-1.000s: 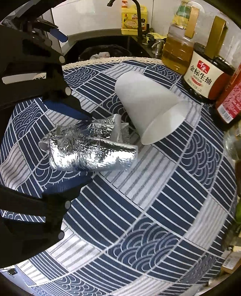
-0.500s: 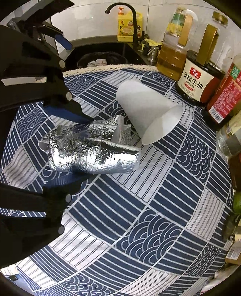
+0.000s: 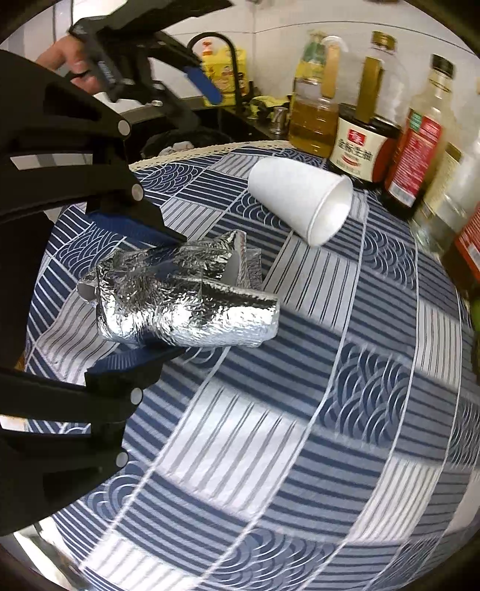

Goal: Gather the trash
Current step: 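Grasp the foil-wrapped item with the right tool, then grasp the white paper cup with the left tool while the right tool holds the foil item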

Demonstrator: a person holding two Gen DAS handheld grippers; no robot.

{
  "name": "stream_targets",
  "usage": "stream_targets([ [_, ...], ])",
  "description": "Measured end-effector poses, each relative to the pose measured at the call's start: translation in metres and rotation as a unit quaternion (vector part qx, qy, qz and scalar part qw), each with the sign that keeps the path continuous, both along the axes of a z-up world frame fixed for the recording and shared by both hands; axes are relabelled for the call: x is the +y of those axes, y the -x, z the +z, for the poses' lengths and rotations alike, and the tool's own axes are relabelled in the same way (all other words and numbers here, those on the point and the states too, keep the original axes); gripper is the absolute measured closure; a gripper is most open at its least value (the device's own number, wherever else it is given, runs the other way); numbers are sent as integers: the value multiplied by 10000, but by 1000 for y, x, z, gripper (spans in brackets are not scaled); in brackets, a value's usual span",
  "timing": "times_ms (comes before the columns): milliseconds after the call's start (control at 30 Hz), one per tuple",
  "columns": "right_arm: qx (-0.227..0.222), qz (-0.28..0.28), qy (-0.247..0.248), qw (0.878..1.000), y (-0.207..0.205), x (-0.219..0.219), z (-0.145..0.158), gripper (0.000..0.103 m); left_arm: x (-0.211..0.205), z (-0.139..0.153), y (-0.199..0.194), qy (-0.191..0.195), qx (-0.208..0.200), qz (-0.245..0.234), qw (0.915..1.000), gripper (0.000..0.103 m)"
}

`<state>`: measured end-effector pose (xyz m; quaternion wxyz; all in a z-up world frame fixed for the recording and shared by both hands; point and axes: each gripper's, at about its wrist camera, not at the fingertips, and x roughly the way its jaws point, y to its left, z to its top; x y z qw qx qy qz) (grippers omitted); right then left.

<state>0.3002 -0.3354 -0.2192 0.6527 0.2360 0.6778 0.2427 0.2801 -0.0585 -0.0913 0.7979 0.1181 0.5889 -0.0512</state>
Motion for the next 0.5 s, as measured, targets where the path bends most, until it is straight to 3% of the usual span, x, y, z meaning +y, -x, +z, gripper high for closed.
stream_targets([
  [267, 217, -477, -334, 9981, 25, -24, -10, 50, -37, -32, -41, -579, 424, -961, 9928, 17],
  [500, 260, -676, -547, 9959, 33, -32, -11, 50, -43, -67, -72, -899, 825, -1210, 9851, 17],
])
